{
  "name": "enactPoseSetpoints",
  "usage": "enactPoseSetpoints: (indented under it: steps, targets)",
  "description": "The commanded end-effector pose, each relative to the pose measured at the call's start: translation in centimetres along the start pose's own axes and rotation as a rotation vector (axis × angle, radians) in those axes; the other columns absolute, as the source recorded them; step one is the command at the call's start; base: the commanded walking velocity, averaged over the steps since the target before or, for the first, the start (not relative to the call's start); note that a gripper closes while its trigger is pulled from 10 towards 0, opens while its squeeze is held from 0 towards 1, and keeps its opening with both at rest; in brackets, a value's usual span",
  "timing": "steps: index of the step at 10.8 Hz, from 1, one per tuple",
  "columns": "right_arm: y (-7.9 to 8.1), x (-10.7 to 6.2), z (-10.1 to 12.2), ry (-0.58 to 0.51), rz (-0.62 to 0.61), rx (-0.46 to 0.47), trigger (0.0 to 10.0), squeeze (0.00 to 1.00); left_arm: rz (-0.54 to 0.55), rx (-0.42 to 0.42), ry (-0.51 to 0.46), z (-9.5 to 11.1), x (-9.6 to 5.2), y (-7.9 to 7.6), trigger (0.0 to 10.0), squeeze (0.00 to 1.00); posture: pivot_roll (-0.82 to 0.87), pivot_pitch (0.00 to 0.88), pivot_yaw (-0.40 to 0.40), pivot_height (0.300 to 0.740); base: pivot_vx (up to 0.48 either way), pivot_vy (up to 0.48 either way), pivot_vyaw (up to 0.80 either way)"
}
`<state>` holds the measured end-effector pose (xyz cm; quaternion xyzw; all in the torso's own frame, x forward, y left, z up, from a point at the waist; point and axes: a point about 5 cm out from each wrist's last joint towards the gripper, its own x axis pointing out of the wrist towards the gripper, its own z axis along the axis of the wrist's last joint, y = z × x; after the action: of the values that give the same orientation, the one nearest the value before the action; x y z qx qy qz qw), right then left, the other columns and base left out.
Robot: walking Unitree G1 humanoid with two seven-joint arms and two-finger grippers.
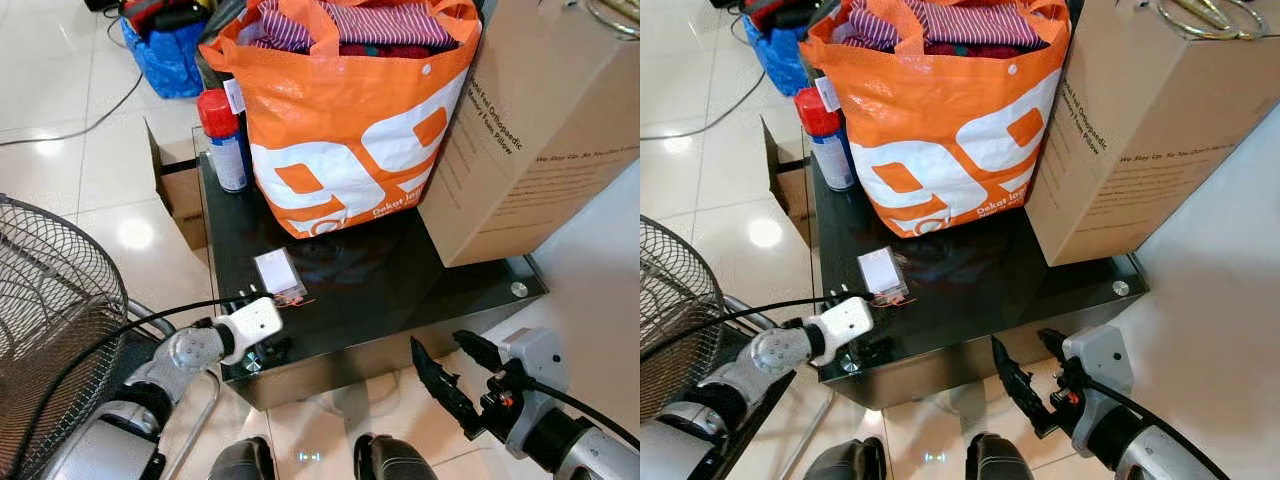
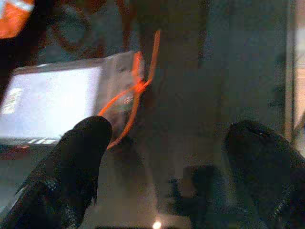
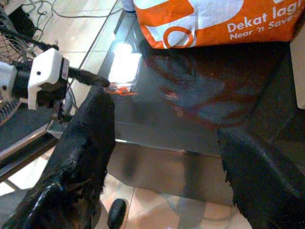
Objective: Hang keys on a hook
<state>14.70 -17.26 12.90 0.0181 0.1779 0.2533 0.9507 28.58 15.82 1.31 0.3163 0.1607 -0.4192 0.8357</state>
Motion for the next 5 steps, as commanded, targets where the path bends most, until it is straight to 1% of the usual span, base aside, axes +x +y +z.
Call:
enactPoseSetpoints:
  steps: [1, 2, 4, 5]
  targets:
    - [-0.1, -0.2, 0.1, 0.007, -0.014, -0.004, 10.0, 0.00, -0.066, -0.042, 0.043, -1.1, 0.0, -1.8, 10.0, 0.00, -0.21, 0.226, -0.011, 0.740, 0.000, 0.000, 0.00]
    - [-0.1, -0.1, 0.2, 0.002, -0.016, -0.006, 10.0, 0.00, -0.104, -0.071, 0.038, -1.1, 0.2, -2.5, 10.0, 0.00, -0.21, 0.219, -0.009, 0.740, 0.000, 0.000, 0.00]
    - [-0.2, 0.1, 0.2, -0.003, -0.018, -0.005, 10.0, 0.00, -0.177, -0.093, 0.040, -1.3, 0.1, -3.3, 10.0, 0.00, -0.20, 0.208, -0.002, 0.740, 0.000, 0.000, 0.00]
    - [-0.3, 0.2, 0.2, -0.008, -0.020, -0.007, 10.0, 0.00, -0.196, -0.098, 0.033, -1.4, -0.1, -3.2, 10.0, 0.00, -0.19, 0.199, 0.003, 0.740, 0.000, 0.000, 0.00]
